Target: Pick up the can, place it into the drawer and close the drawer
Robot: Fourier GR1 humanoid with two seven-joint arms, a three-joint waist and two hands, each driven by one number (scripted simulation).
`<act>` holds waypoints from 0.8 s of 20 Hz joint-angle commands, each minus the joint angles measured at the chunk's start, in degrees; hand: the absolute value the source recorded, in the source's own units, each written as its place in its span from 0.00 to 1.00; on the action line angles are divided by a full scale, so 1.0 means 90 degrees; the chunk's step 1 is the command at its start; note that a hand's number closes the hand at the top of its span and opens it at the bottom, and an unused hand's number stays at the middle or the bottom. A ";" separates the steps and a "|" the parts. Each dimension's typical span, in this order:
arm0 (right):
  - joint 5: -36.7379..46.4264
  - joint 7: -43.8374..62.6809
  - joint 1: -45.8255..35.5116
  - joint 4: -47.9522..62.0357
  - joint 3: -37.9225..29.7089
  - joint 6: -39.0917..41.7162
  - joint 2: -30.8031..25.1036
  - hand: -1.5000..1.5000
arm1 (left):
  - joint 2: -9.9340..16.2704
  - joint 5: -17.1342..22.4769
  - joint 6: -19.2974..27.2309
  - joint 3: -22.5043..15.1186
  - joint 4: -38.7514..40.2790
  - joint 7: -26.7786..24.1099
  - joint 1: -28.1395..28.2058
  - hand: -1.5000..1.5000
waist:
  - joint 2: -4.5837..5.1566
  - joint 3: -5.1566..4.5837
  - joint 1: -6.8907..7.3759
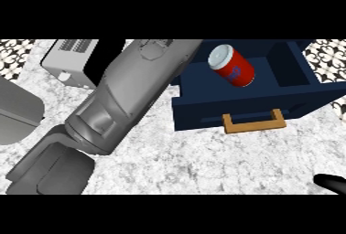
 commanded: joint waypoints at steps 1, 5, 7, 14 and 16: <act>0.0099 0.0046 -0.0358 0.0239 0.0001 -0.0108 -0.0088 0.00 | -0.0001 0.0187 0.0404 -0.0147 0.0210 -0.0071 -0.0206 0.00 | 0.0043 0.0002 -0.0063; 0.0604 -0.0216 -0.0272 0.0143 0.0324 0.0143 -0.0267 0.00 | -0.0001 0.0371 0.0412 -0.0173 0.0254 -0.0199 -0.0149 0.00 | 0.0051 -0.0001 -0.0028; 0.0733 -0.0181 -0.0301 -0.0063 0.0374 0.0064 -0.0257 0.00 | -0.0001 0.0419 0.0506 -0.0123 0.0347 -0.0157 -0.0443 0.00 | 0.0039 -0.0001 -0.0043; 0.1920 -0.0815 -0.0826 0.0626 0.0759 0.0304 -0.0874 0.00 | -0.0001 0.0835 0.0290 0.0026 0.0332 -0.0353 -0.0361 0.00 | 0.0071 -0.0006 0.0134; 0.2285 -0.0701 -0.1070 0.0677 0.0985 0.0288 -0.0999 0.00 | -0.0001 0.0976 0.0371 0.0067 0.0220 -0.0509 -0.0293 0.00 | 0.0039 -0.0013 0.0187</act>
